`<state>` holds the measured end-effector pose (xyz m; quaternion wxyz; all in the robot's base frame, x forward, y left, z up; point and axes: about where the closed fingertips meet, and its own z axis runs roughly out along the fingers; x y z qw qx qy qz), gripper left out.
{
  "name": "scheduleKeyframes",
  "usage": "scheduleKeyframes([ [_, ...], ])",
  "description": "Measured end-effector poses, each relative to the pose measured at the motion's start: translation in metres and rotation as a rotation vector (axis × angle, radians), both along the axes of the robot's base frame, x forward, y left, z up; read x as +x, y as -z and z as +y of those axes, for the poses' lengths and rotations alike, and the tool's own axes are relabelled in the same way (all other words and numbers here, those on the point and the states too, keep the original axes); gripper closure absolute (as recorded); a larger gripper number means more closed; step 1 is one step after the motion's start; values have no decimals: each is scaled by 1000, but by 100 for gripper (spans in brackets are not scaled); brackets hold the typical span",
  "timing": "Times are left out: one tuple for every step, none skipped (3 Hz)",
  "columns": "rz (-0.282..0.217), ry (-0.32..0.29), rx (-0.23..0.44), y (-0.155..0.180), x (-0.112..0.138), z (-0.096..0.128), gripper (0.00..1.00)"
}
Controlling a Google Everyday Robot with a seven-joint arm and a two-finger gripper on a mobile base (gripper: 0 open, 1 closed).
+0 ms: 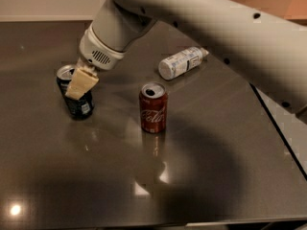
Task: Pick pepsi can
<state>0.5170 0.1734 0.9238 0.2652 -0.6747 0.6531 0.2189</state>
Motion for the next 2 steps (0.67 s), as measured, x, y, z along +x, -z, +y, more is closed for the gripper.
scheduleKeyframes([
  [-26, -13, 25, -57, 1, -45, 100],
  [-26, -13, 25, -57, 1, -45, 100],
])
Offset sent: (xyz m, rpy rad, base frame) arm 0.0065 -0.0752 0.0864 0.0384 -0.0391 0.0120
